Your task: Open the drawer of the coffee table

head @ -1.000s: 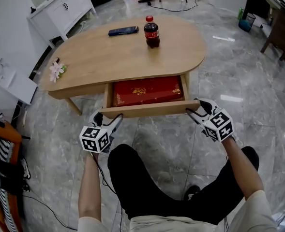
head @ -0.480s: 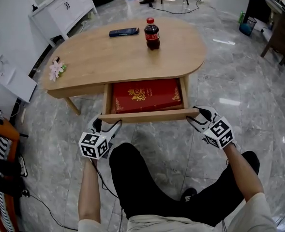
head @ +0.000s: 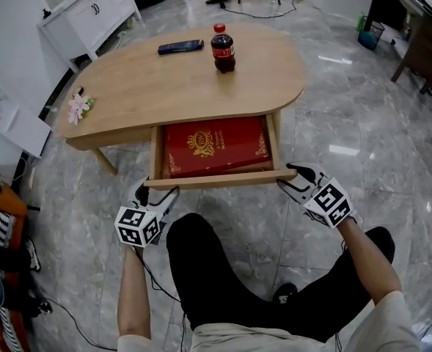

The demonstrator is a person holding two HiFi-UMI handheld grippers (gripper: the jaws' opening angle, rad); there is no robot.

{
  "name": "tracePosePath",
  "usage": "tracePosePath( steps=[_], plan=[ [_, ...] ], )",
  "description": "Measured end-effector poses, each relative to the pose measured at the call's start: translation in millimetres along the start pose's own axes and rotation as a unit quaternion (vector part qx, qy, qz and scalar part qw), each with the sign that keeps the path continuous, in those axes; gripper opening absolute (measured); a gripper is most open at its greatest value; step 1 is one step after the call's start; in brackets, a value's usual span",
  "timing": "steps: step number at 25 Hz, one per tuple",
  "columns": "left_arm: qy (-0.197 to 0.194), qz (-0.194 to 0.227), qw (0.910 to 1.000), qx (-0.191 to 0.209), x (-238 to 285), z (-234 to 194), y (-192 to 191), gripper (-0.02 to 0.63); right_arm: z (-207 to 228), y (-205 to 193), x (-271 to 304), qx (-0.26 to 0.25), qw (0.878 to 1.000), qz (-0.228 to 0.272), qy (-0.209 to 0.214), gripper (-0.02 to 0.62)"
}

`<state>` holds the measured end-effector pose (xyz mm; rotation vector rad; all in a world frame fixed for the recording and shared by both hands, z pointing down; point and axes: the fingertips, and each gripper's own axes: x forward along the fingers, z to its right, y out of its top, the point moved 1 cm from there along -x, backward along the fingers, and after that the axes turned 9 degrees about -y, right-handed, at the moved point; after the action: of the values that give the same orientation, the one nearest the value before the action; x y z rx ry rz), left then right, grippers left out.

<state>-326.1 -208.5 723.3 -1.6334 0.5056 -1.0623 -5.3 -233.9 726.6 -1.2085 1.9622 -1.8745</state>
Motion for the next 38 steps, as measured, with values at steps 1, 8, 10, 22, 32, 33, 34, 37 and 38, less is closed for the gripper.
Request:
tracePosePath(
  steps=[1, 8, 10, 22, 32, 33, 34, 37, 38],
  plan=[
    [0.000, 0.000, 1.0000, 0.000, -0.2, 0.4, -0.1, 0.374, -0.3, 0.4, -0.6, -0.002, 1.000, 0.000, 0.002, 0.195],
    [-0.002, -0.001, 1.0000, 0.000, -4.7, 4.0, -4.8, 0.374, -7.9, 0.0, -3.8, -0.018, 1.000, -0.002, 0.015, 0.187],
    [-0.003, 0.000, 1.0000, 0.000, -5.0, 4.7, -5.9, 0.374, -9.2, 0.2, -4.4, -0.019, 1.000, -0.002, 0.019, 0.186],
    [0.000, 0.021, 0.9997, 0.014, -7.8, 6.5, -7.4, 0.374, -11.5, -0.4, -6.1, 0.002, 1.000, 0.024, 0.014, 0.190],
    [0.010, 0.003, 0.9999, -0.007, -0.6, -4.7, 0.7, 0.374, 4.2, 8.3, -1.5, 0.066, 0.997, 0.018, 0.031, 0.201],
    [0.012, -0.008, 0.9998, -0.012, -0.5, -6.5, 1.3, 0.374, 4.5, 8.8, 0.3, 0.077, 0.997, 0.009, 0.029, 0.206],
    [0.013, -0.020, 0.9996, -0.018, -0.2, -7.0, 1.1, 0.374, 4.6, 7.9, 0.0, 0.093, 0.995, -0.004, 0.025, 0.210],
    [0.015, -0.056, 0.9976, -0.039, 1.0, -3.7, -1.6, 0.374, 5.6, 2.0, -6.6, 0.153, 0.988, -0.024, 0.003, 0.219],
    [0.015, -0.066, 0.9967, -0.045, 0.3, -2.5, -2.7, 0.374, 5.7, 0.7, -8.7, 0.175, 0.984, -0.020, -0.003, 0.221]
  ],
)
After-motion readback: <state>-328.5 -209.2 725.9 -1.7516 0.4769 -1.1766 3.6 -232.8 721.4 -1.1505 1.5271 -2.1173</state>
